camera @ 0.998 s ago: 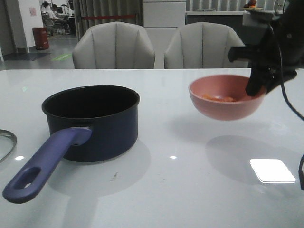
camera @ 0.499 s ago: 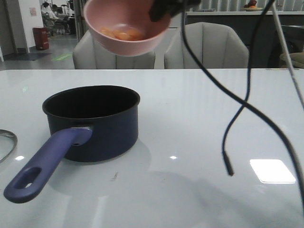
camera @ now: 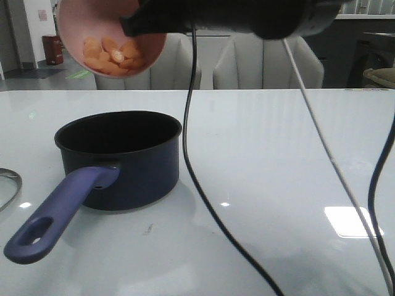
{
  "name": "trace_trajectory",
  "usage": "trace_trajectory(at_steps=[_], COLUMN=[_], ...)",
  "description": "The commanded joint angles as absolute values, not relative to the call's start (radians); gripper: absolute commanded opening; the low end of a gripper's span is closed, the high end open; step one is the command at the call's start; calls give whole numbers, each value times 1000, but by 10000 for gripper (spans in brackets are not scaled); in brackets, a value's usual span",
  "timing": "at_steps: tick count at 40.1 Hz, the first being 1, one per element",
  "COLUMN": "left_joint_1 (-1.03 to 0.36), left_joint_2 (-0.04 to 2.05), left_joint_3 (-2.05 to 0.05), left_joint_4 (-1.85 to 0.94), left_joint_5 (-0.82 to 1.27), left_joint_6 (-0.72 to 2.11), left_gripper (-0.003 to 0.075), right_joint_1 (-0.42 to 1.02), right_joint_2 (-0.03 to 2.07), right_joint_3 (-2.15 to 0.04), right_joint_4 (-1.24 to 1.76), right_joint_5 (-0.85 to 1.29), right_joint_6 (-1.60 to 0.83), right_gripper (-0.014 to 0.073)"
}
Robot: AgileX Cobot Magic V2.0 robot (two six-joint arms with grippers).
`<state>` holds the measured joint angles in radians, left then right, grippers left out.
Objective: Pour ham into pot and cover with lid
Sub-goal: 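Lift the pink bowl and carry it over the saucepan, right gripper, then tilt the pink bowl over the saucepan to pour the carrot slices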
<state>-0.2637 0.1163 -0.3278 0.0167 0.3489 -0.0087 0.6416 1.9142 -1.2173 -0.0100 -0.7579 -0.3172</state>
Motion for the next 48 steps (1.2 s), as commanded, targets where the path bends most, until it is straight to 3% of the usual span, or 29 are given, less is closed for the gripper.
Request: trace_trajectory(at_steps=[1,6,13,35,48], left_joint_1=[-272,-272,-272,-272,-272], left_joint_2=[126,126,126,126,126], left_joint_3=[-353,-353,-353,-353,-353], left_joint_4=[16,16,16,16,16], left_joint_5=[267,267,267,267,267], left_joint_6=[-10,-10,-10,-10,-10], left_gripper=[562,562,562,562,562], right_joint_1=[665,700,712,712,712], right_joint_2=[1909,1967,2004,2002,2001], right_joint_3=[-1240,-1240,-1221,-1216,-1216], right_joint_4=[-22,-19,-18,-29,-185], right_joint_5=[-1017,-1152,-1290,-1288,-1288], right_joint_6=[-582,-831,-924,-1011,-1365], right_gripper=[137,137,137,137,137])
